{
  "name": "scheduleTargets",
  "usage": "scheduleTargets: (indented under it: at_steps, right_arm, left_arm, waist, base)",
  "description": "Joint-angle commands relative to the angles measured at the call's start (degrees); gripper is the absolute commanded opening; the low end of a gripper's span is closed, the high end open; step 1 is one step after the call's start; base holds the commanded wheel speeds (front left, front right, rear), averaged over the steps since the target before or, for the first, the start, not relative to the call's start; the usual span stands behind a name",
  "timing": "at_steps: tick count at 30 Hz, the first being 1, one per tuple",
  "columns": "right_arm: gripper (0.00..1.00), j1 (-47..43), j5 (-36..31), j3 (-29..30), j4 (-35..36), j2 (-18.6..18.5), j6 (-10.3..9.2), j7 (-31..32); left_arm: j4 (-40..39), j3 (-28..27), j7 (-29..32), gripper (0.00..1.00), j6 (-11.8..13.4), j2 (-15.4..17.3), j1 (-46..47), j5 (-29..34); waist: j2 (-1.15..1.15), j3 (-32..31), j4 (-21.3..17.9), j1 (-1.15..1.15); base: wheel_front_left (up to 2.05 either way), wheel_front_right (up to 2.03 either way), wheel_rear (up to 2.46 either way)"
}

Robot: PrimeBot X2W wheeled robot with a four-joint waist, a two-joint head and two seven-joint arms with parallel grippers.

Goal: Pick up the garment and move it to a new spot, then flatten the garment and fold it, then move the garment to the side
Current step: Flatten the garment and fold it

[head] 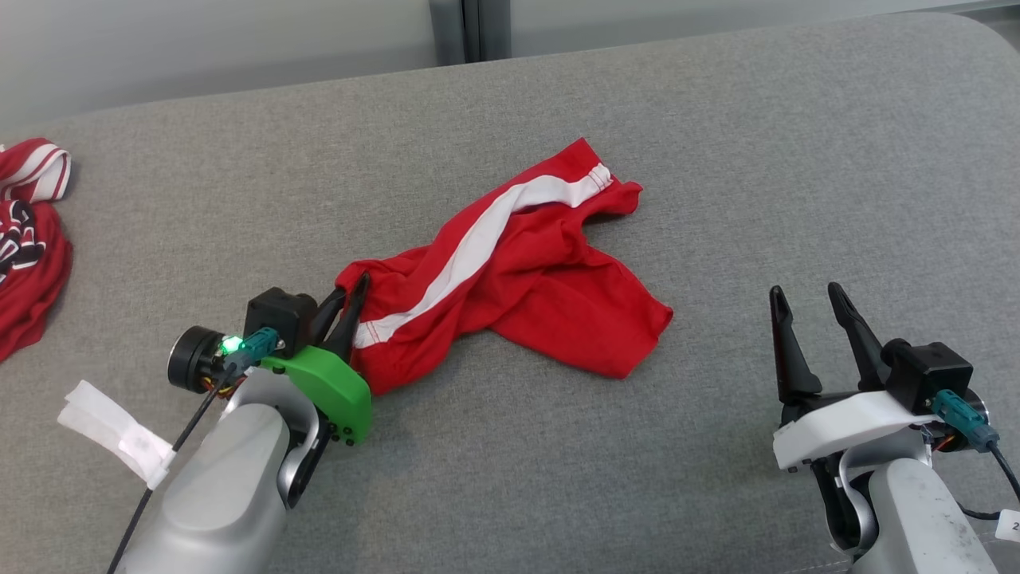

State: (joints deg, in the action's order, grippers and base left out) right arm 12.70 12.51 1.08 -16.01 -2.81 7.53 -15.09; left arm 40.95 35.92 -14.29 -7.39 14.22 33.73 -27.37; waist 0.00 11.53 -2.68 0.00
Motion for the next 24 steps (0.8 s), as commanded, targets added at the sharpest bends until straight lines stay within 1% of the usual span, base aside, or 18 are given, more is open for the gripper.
scheduleTargets:
  at_steps: [1,4,9,14,19,24]
  right_arm:
    - [1.00,0.5,0.3,-0.1,-0.1,-0.2,-0.08,-0.1]
    - [1.00,0.4,0.1,0.1,0.1,-0.2,-0.08,-0.1]
    - [1.00,-0.2,-0.6,0.7,0.3,-0.2,-0.08,-0.1]
    - [1.00,-1.0,-1.8,1.2,0.0,-0.2,-0.08,-0.1]
    - [1.00,-2.0,-2.6,1.1,-0.6,-0.2,-0.08,-0.1]
    - [1.00,-3.3,-2.8,0.2,-1.0,-0.2,-0.08,-0.1]
  left_arm:
    - [0.6,-0.8,-0.6,1.00,-0.1,-0.1,0.1,-0.5]
    - [0.0,-3.0,-1.0,1.00,0.4,-0.7,-1.4,-1.2]
    - [-8.3,-9.4,-0.9,1.00,1.8,-0.9,-6.4,0.6]
    - [-15.1,-14.4,-0.9,1.00,2.8,-2.4,-13.2,2.6]
    - [-20.5,-18.8,-0.9,1.00,3.5,-5.7,-20.5,4.4]
    - [-23.9,-22.5,-0.9,1.00,4.3,-8.8,-27.5,5.0]
  waist:
    - [0.00,-0.1,0.1,0.00]
    - [0.00,-0.5,0.6,0.00]
    - [0.00,-1.9,2.1,0.00]
    - [0.00,-4.3,3.8,0.00]
    - [0.00,-7.1,4.9,0.00]
    - [0.00,-9.9,5.2,0.00]
  base:
    - [0.00,0.00,0.00]
    - [0.00,0.00,0.00]
    - [0.00,0.00,0.00]
    - [0.00,0.00,0.00]
    - [0.00,0.00,0.00]
    - [0.00,0.00,0.00]
